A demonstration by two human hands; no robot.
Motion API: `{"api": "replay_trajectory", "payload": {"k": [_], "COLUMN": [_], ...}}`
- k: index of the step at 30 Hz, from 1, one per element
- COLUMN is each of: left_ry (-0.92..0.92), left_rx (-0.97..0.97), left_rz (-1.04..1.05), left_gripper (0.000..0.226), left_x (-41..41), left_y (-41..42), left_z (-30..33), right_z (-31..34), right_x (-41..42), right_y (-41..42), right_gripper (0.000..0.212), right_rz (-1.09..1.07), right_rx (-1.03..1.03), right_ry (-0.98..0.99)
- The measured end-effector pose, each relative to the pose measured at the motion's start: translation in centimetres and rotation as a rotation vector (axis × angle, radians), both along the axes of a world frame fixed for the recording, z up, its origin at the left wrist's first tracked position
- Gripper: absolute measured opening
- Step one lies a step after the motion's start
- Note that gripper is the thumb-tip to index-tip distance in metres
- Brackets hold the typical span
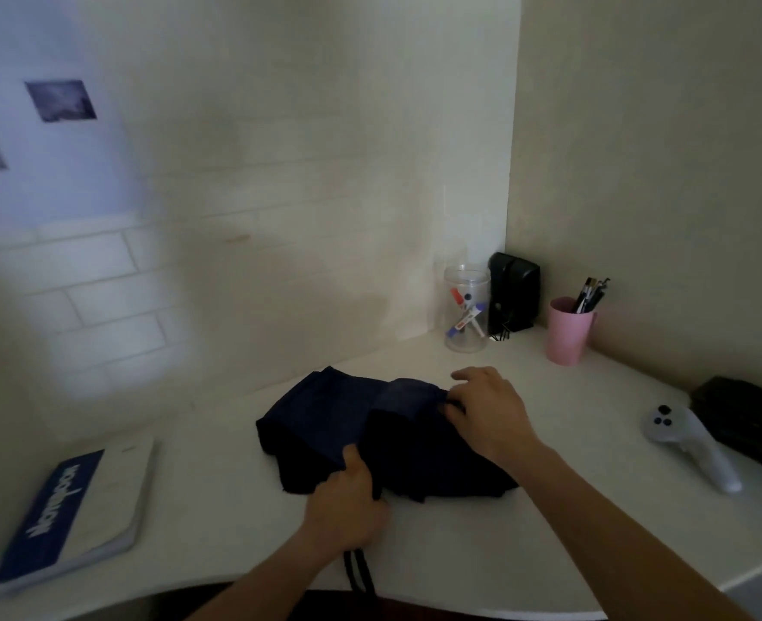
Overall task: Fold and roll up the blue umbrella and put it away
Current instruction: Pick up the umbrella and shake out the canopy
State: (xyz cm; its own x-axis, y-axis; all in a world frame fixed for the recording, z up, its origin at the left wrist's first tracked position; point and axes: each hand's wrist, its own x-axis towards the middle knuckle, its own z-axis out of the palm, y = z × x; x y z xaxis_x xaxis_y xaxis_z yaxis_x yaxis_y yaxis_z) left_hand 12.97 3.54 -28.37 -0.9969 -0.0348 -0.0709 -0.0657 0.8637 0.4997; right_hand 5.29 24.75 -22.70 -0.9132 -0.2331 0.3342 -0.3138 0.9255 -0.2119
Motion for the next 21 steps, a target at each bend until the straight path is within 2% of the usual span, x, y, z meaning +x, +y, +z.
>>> {"api": "replay_trajectory", "payload": {"k": [2, 5, 8, 10, 12, 14, 17, 20, 21], "left_ry": [-0.066, 0.002, 0.227, 0.403, 0.527, 0.632, 0.648, 0.582, 0.539], "left_rx": [0.319, 0.705, 0.847, 0.745, 0.453, 0.293, 0.076, 0.018, 0.004], "left_rz": [0.069, 0.133, 0.114, 0.037, -0.067, -0.071, -0.093, -0.092, -0.107], "left_gripper": [0.058, 0.046, 0.042, 0.049, 0.059, 0.062, 0.053, 0.024, 0.021], "left_x": [-0.4, -1.0, -1.6, -2.1, -2.6, -2.9, -3.2, -2.9, -2.4], "left_y": [-0.7, -1.5, -3.6, -5.6, -7.7, -9.7, -11.7, -13.4, -13.8], "left_z": [0.4, 2.8, 7.9, 11.6, 14.9, 18.3, 21.8, 22.8, 22.7], "right_z": [2.1, 5.8, 11.1, 14.7, 17.9, 20.4, 22.4, 23.4, 23.6], "right_x": [0.1, 0.3, 1.1, 2.0, 3.1, 4.5, 6.1, 7.0, 7.2], "right_y": [0.0, -0.2, 0.1, 0.3, 0.1, -0.4, -1.2, -2.1, -2.5], "right_gripper": [0.035, 0.034, 0.035, 0.033, 0.029, 0.027, 0.025, 0.022, 0.022], "right_rz": [-0.044, -0.038, -0.005, 0.029, 0.065, 0.085, 0.077, 0.075, 0.083], "right_rx": [-0.02, -0.006, -0.02, -0.091, -0.152, -0.178, -0.213, -0.258, -0.271], "right_ry": [0.055, 0.121, 0.238, 0.331, 0.406, 0.463, 0.497, 0.492, 0.473]}}
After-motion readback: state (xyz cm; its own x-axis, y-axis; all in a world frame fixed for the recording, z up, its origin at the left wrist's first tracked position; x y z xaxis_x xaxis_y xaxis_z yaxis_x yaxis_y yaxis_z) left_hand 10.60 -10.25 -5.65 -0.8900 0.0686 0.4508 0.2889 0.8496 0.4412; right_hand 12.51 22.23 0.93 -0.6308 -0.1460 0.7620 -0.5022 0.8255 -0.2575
